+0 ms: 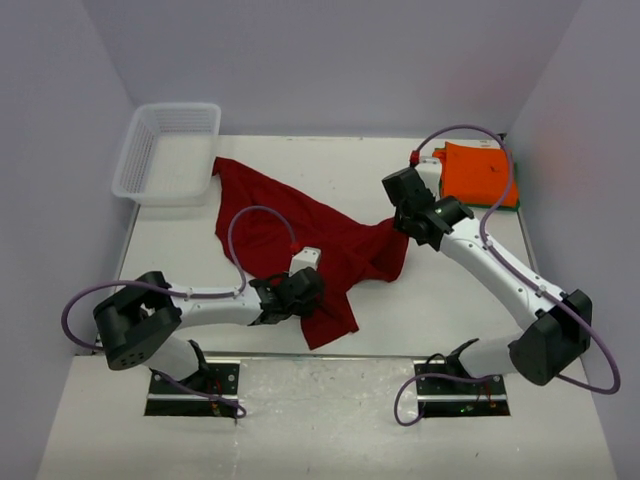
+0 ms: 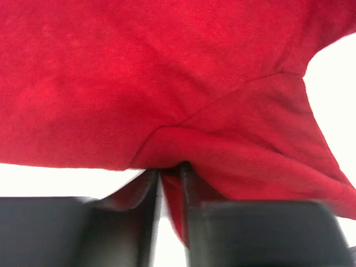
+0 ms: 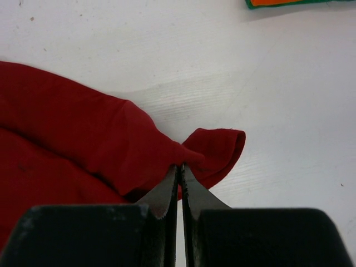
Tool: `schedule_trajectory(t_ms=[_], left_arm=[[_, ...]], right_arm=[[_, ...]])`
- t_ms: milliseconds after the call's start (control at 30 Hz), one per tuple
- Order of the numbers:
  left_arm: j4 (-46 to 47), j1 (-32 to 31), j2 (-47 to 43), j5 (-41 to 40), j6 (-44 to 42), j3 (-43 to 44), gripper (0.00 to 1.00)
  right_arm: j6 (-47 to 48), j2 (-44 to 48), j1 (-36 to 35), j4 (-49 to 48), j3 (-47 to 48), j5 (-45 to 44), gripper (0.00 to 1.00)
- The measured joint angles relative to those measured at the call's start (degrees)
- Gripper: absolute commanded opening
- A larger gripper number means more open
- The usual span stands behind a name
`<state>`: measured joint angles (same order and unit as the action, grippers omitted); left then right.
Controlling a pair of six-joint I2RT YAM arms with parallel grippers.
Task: Fold and stack the t-shirts
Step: Flatten out the tshirt
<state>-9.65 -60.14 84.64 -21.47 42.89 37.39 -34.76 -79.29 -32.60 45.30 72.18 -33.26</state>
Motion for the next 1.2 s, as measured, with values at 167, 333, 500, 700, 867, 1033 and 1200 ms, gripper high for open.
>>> schedule_trajectory(t_ms=[167,333,500,700,867,1033,1200], left_arm=[[1.44,0.00,0.52,0.57,1.14,0.02,0.00],[-7.58,-0.59,-4.28,-0.31,2.14,0.09,0.00],[-24.63,-1.49,-19.02,-5.14,2.78,7.48,0.00],[-38.51,-1.51,-32.89,-14.88,2.43,28.81,0.00],[-47.63,-1.51,-35.67,-20.68,1.01,40.48,0.00],[-53.09,-1.51,-36.46,-22.67,-2.08,48.11,0.00],[-55.25,-1.49,-37.33,-23.10,-5.79,56.70,0.00]], right_arm=[[0.20,2.10,0.11,-0.13,-0.57,0.00,0.00],[0.76,2.32,0.74,-0.11,-0.57,-0.02,0.00],[2.75,2.99,1.46,0.02,-0.22,-0.28,0.00],[7.74,5.57,2.32,0.13,4.20,-0.31,0.00],[11.93,9.55,2.29,0.28,8.74,0.28,0.00],[15.54,15.50,2.21,0.83,10.97,2.25,0.00],[17.86,21.73,1.73,4.28,15.96,4.09,0.00]])
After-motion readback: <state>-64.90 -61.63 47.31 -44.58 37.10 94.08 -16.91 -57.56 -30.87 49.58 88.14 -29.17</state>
